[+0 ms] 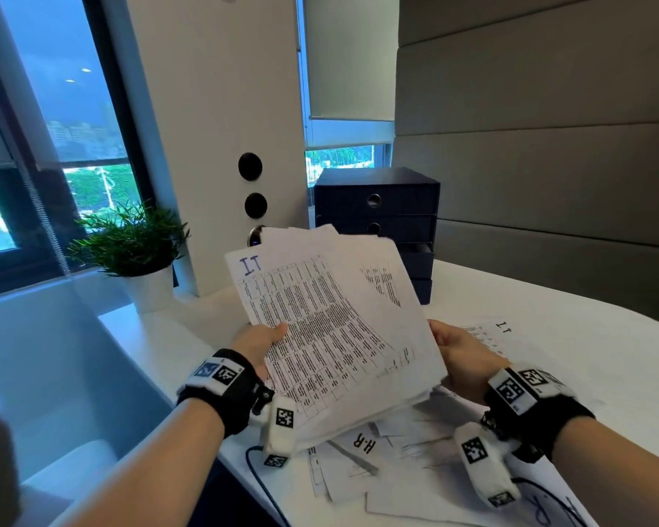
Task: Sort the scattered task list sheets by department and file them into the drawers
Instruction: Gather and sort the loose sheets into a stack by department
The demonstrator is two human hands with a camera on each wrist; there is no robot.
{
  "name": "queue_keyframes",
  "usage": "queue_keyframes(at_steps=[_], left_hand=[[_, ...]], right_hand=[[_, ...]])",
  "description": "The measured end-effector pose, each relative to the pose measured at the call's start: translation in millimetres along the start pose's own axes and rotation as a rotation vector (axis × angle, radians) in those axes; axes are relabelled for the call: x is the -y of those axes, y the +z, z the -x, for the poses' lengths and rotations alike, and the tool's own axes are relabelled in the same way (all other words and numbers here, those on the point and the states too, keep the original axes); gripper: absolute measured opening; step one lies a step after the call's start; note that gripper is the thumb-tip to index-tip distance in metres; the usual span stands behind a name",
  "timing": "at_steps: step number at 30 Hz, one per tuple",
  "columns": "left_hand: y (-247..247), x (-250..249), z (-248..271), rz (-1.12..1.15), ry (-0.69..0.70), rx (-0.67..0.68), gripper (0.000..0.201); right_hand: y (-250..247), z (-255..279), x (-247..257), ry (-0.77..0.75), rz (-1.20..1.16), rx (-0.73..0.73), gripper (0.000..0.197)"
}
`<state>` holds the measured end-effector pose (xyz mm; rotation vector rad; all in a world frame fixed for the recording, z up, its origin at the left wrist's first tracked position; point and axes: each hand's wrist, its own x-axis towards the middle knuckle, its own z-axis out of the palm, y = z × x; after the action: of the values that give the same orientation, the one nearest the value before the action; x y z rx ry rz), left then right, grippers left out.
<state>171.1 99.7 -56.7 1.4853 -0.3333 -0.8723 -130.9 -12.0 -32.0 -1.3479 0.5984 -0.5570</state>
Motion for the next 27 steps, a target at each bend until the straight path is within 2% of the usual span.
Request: queue_keyframes(at_steps=[3,6,10,14,17,20,22,24,27], left_hand=[[13.3,-11.3,26.3,-0.022,0.026,-0.029,0.101],[13.7,-12.5,31.8,-0.017,0.031,-0.048,0.081],[11.8,-7.5,25.1,-0.068,0.088,-0.088,0.071],[9.2,-1.9,26.2,-0.164,0.148,-0.151,0.063],[6.1,1.3,25.9,-0.088,0.144,-0.107,0.069],[3.4,-1.3,22.7,-0.03,0.217,-0.078,0.068],[9.1,-18.2,38.5,-0.053,0.301,-0.097,0.057],[19.4,-41.6,59.3,-0.085,0.44,-0.132,0.045],[42.6,-75.5,93.9,-0.076,0.73,-0.278,0.043]], right_hand=[[-0.3,4.1,2.7,0.038,-0.057,0.075,0.038],[-2.3,8.9,7.9,0.101,-0.074,0.104,0.04],[-6.4,4.4,7.3,0.195,-0.055,0.036,0.046],[-5.1,2.1,3.9,0.296,-0.109,-0.039,0.038],[-2.2,-4.6,-7.5,0.301,0.089,-0.05,0.04],[6.4,-8.2,-4.5,0.199,0.277,-0.169,0.034],[13.9,-7.1,9.1,0.062,0.332,-0.216,0.027],[22.2,-3.7,28.8,-0.097,0.417,-0.256,0.023],[36.1,4.4,59.9,-0.38,0.458,-0.343,0.025]])
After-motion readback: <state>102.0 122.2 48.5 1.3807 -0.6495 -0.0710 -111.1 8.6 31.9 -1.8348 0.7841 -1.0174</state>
